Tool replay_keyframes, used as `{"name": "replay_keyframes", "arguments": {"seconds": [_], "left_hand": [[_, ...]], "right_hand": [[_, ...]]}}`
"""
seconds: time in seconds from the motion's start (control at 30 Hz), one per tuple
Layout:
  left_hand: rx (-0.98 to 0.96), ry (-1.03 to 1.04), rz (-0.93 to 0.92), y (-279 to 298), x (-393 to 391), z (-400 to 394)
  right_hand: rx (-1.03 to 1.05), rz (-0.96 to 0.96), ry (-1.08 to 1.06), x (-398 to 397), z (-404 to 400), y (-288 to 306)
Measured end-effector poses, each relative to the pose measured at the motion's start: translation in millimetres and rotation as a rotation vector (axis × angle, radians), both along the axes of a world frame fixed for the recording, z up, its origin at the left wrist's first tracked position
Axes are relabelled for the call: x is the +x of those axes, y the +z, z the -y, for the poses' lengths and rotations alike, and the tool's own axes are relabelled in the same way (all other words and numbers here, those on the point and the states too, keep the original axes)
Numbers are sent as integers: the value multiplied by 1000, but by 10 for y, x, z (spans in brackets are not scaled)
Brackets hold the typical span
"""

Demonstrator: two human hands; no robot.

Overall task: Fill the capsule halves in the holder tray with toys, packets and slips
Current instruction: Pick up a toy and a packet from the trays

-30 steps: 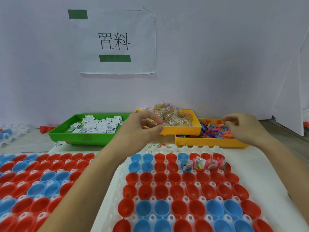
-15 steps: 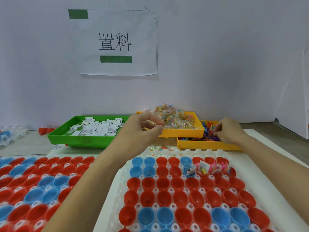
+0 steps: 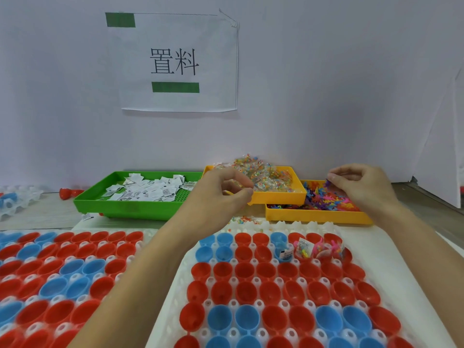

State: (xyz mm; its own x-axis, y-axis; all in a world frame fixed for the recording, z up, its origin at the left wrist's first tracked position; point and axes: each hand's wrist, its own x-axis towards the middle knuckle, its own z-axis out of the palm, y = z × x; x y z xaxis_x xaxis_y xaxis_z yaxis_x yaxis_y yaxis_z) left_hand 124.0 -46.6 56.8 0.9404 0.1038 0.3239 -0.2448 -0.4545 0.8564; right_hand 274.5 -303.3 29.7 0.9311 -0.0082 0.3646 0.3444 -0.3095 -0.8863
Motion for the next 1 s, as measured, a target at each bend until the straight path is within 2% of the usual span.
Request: {"name": "replay_keyframes", "arguments": {"seconds": [0.07, 0.13, 0.33, 0.47, 0.57, 0.77, 1.0], "left_hand": [[26, -7, 9, -9, 2, 52], [52, -9, 7, -17, -2, 104], [51, -45, 15, 7, -47, 222], [22, -43, 52, 18, -47, 204], [36, -43, 10, -4, -34, 157], [247, -56, -135, -97, -5, 61], [456, 6, -191, -194, 3, 30]], "right_hand": [[112, -48, 150, -154, -39, 149], [112, -57, 286, -314, -99, 291], [-108, 27, 564, -766, -443, 511], [-80, 34, 597, -897, -629, 484], [-106, 9, 614, -914, -634, 463], [-413, 38, 552, -850, -648, 361], [-648, 68, 555, -825, -676, 248]]}}
